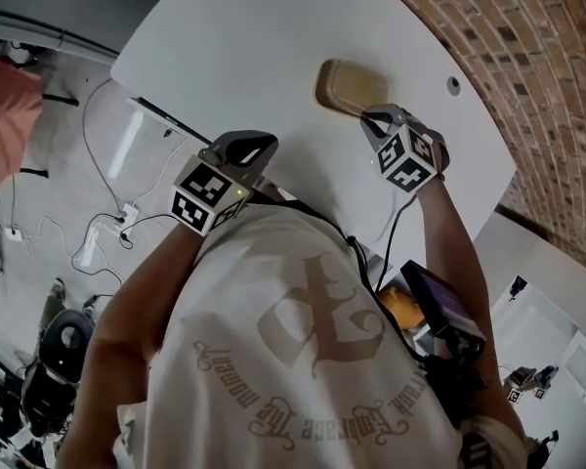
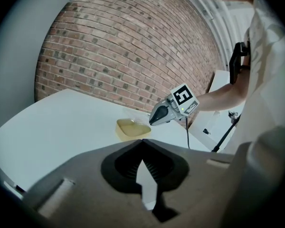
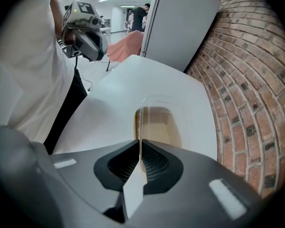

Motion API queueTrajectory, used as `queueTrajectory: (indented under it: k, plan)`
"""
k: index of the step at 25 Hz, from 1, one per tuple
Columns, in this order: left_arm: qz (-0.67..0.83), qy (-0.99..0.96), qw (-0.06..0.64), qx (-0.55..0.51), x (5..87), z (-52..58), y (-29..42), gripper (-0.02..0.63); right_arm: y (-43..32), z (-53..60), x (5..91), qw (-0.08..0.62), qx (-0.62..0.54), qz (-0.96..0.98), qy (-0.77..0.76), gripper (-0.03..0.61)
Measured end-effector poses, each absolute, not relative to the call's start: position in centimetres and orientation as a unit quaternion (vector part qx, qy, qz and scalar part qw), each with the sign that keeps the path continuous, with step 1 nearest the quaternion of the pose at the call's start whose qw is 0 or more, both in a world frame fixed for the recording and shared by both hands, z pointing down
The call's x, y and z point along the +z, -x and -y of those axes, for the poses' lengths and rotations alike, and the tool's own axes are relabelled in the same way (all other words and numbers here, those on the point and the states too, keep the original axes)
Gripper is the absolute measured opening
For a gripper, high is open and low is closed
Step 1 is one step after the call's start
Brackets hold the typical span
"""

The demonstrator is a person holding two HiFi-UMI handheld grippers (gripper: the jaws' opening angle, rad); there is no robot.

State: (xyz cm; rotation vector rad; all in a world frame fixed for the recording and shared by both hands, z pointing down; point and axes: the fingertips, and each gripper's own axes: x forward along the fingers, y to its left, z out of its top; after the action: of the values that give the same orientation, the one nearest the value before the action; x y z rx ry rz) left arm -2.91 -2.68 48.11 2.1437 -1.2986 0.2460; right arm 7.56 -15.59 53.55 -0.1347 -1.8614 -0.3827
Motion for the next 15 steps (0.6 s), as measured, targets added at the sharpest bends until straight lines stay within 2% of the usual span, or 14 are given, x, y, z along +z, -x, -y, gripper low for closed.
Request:
queueTrajectory:
  k: [15]
  plan:
    - [0.446, -0.841, 0.289, 0.102, 47.4, 3.8, 1.3, 0.003, -9.7, 14.9, 49.3, 0.552, -0.145, 0.821, -0.012, 0.025]
